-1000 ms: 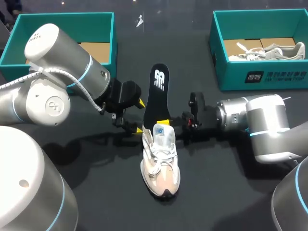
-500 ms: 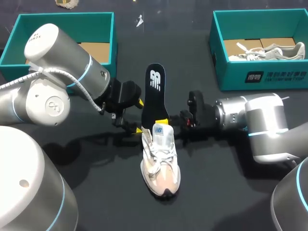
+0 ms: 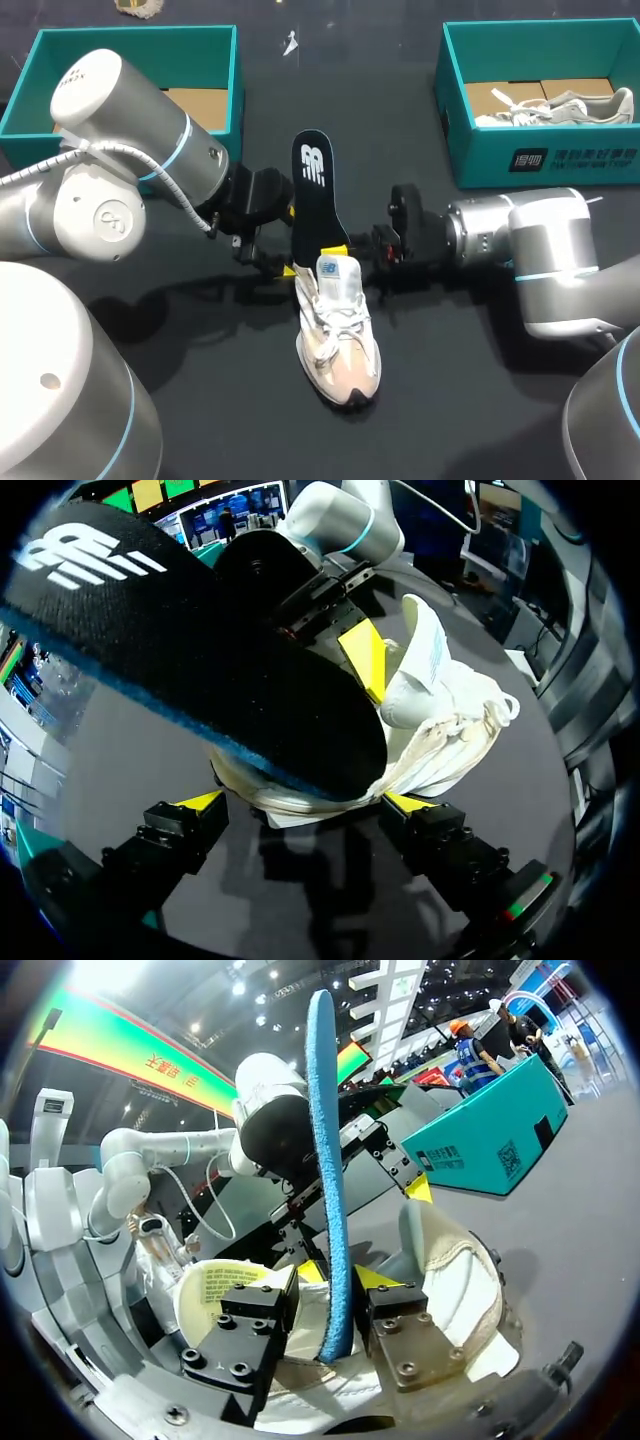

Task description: Take the shoe out of the shoebox, open the shoe tongue, remove and reinsert the insole, then place the shoe into the shoebox

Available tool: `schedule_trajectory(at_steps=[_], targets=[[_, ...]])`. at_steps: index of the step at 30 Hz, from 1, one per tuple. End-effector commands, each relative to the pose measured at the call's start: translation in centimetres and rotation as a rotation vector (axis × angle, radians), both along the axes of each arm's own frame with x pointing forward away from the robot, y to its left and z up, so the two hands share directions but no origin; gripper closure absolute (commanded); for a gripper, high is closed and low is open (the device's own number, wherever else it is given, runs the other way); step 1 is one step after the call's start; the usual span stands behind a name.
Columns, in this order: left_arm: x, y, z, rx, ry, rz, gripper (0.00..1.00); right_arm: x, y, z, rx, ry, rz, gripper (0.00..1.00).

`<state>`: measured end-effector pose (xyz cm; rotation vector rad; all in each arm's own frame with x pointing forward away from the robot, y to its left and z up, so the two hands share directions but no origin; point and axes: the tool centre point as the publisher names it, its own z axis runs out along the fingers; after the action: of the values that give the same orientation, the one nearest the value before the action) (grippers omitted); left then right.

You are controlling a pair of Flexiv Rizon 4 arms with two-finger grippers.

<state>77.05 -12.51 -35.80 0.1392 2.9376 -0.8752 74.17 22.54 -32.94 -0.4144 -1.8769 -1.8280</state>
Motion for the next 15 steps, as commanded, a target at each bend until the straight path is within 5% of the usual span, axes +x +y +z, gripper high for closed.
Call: schedule_trajectory(at_steps=[1, 15], targets=[[-0.04, 0.04, 0.03, 0.000, -0.001, 0.000, 0.00, -0.18, 0.53, -0.11, -0.003, -0.011, 0.002, 0.68], [-0.04, 0.04, 0.03, 0.000, -0.001, 0.000, 0.00, 0.48, 0.57, 0.68, -0.026, -0.051, 0.010, 0.65]])
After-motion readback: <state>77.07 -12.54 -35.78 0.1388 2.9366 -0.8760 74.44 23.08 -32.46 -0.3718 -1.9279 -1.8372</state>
